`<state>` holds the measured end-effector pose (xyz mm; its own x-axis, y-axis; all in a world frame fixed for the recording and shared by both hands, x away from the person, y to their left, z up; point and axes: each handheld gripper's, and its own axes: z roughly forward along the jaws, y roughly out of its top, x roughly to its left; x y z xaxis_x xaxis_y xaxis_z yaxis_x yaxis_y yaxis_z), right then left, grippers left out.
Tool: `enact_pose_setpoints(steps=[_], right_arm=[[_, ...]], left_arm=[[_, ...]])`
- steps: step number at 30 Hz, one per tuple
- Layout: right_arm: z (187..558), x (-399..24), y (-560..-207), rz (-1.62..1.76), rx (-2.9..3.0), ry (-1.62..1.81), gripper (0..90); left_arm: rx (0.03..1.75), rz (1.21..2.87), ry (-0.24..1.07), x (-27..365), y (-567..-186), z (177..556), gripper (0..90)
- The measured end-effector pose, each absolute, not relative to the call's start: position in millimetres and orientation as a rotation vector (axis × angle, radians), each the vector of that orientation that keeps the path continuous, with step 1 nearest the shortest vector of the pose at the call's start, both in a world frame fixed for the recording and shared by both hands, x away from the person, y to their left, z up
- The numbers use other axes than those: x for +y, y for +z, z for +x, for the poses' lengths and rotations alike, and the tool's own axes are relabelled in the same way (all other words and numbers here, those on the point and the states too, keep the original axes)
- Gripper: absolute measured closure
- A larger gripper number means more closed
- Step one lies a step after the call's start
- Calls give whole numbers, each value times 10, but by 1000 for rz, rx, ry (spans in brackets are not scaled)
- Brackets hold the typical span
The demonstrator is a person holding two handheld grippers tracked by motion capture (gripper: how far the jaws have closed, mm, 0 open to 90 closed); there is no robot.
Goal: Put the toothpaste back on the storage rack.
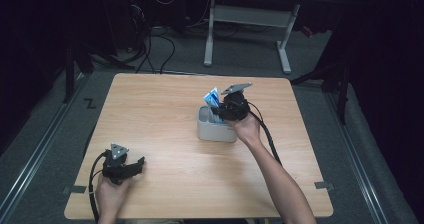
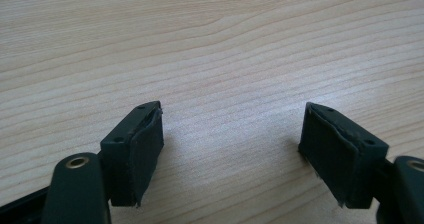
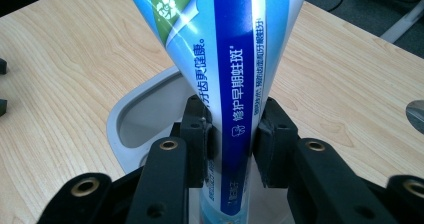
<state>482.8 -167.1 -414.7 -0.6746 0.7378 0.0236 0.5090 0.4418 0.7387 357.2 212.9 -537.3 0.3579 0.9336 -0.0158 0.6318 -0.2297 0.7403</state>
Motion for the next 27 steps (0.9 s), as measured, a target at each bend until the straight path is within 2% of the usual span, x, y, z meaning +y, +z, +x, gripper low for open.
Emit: enact_pose_setpoints(steps=[5, 11, 15, 27], right_arm=[[4829, -1677, -4140, 1062, 2383, 1088, 655], [4808, -1679, -4115, 1058, 2375, 1091, 522], [4785, -1671, -4093, 1049, 2368, 1088, 469], [4663, -1813, -3909, 1046, 2320, 1125, 446]], left_arm=[[1357, 1959, 582, 2129, -5373, 3572, 257], [1357, 1959, 582, 2129, -5373, 3572, 257], [1357, 1959, 580, 2130, -5372, 3572, 257], [1357, 1959, 583, 2129, -5372, 3571, 257]])
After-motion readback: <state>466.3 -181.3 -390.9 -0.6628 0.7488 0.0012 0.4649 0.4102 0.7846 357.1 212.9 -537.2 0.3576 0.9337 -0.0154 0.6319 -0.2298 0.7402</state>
